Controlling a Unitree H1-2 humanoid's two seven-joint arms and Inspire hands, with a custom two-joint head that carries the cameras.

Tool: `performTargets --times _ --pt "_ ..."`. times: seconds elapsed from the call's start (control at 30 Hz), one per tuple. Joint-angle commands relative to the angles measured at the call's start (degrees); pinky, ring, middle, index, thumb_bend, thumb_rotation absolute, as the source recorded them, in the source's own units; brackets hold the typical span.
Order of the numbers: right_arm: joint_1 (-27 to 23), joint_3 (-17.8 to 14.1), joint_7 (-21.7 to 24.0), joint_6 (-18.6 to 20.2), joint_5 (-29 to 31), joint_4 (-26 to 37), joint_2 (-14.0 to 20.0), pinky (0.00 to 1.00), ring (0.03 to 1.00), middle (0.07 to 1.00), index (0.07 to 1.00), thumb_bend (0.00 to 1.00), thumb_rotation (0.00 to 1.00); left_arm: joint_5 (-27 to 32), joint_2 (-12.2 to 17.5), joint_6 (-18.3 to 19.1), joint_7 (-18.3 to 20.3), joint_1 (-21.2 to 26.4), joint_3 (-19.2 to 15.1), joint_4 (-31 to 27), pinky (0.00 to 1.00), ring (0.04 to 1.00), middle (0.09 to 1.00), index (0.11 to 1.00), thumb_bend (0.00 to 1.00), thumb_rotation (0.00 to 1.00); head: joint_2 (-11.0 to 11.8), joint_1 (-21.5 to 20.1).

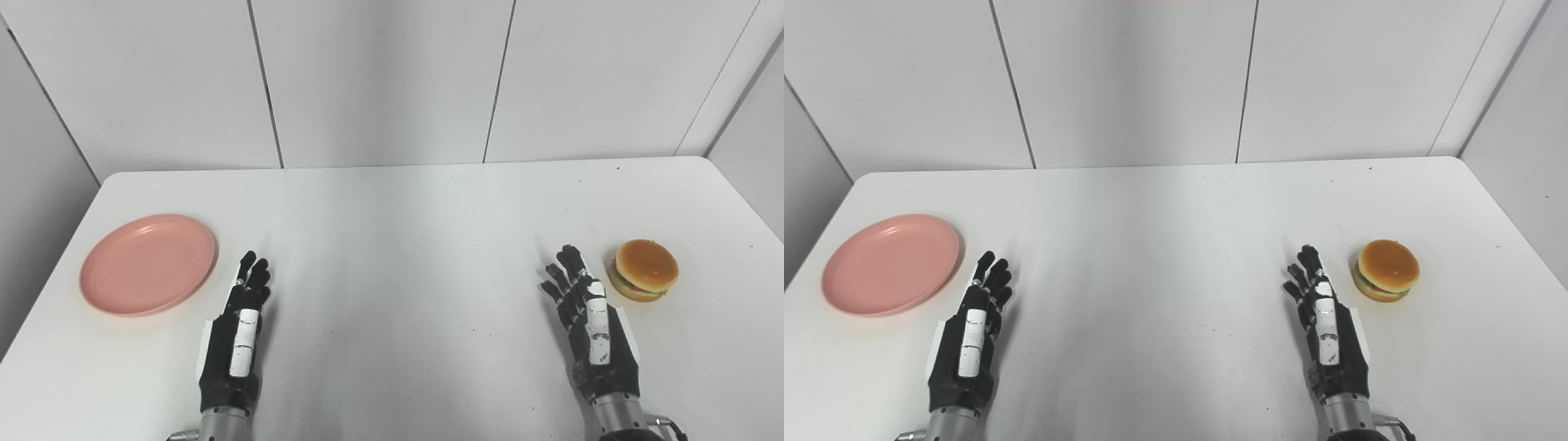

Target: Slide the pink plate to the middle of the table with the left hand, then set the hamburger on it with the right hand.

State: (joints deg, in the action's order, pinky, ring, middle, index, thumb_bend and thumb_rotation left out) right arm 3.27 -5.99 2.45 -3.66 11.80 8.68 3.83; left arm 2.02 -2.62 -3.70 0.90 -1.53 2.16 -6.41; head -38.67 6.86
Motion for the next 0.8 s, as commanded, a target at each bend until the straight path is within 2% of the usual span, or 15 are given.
performTargets --times 0.0,0.33,0.5,0.77 --pt "0.0 -0.3 0.5 -4.3 -0.5 -0.7 0.0 0.91 0.930 0.950 0.927 0.80 1.00 -0.5 0.0 -2.2 0.1 1.0 0.2 -1.4 0.99 0.967 0.956 0.930 0.81 0.88 -0.2 0.0" --pt "-0.2 -1.3 -0.8 -12.0 -2.3 -4.0 -0.9 0.92 0.910 0.931 0.919 0.84 1.00 -0.2 0.1 -1.5 0.2 0.7 0.2 -1.9 0.97 0.965 0.954 0.929 0.82 0.87 -0.2 -0.4" --pt "-0.6 -1.5 -1.0 -13.5 -3.0 -5.7 -0.6 0.95 0.926 0.948 0.945 0.84 1.00 0.1 0.0 -1.9 0.2 1.3 0.0 -1.0 0.96 0.961 0.954 0.931 0.81 0.87 0.1 -0.2" --pt "-0.3 -1.1 -0.5 -13.5 -3.3 -5.7 -0.1 0.96 0.935 0.951 0.943 0.82 1.00 -0.1 0.0 -1.5 0.2 1.1 0.1 -1.3 0.97 0.959 0.956 0.938 0.81 0.87 -0.2 0.2"
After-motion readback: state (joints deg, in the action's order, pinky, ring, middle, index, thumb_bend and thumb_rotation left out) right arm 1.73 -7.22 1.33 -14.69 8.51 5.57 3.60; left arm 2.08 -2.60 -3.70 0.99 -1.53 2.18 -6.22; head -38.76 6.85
